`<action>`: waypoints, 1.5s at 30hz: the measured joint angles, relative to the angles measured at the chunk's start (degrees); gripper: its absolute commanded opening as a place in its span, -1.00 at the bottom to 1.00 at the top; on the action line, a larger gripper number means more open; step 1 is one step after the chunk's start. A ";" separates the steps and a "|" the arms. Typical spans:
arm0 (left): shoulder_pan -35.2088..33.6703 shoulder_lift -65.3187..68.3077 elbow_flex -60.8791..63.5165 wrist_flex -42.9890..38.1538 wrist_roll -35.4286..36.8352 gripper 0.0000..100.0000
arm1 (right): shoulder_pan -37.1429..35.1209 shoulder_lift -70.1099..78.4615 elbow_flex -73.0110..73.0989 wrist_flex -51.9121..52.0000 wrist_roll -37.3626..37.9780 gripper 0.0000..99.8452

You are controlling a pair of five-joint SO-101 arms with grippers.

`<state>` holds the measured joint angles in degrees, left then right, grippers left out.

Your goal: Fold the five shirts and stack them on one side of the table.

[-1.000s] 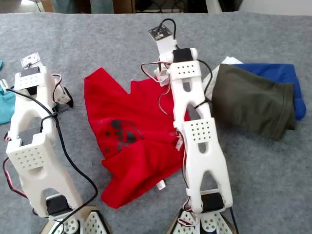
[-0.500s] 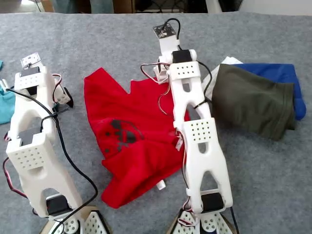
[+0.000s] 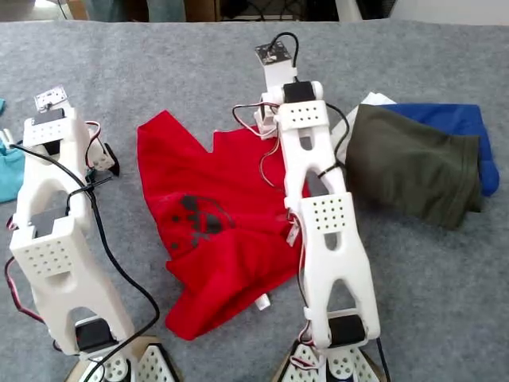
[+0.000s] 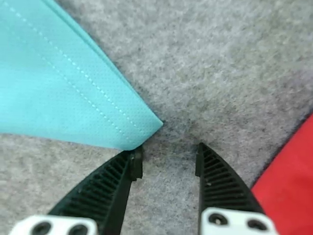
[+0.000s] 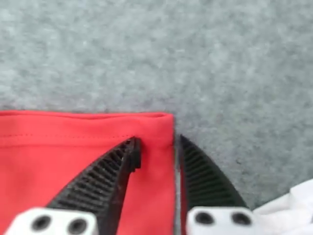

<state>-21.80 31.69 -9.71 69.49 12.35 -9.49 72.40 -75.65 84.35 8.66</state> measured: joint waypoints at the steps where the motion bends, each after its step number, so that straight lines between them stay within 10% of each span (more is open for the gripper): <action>1: 0.00 0.00 0.00 0.00 0.00 -0.61 | 0.00 0.00 0.00 0.00 0.00 -0.88; 16: 0.00 0.00 0.00 0.00 0.00 -0.61 | 0.79 0.09 -1.32 -2.55 1.93 -0.97; 31: 8.79 0.62 -14.07 0.44 4.13 -0.60 | 18.29 -3.69 -17.41 3.43 1.58 -0.97; 45: 23.56 19.16 -33.41 -7.65 24.44 -0.60 | 29.19 -16.26 -17.41 10.81 27.16 -0.97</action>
<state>1.76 50.86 -43.12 61.85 36.79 19.69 56.13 -93.05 95.16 35.82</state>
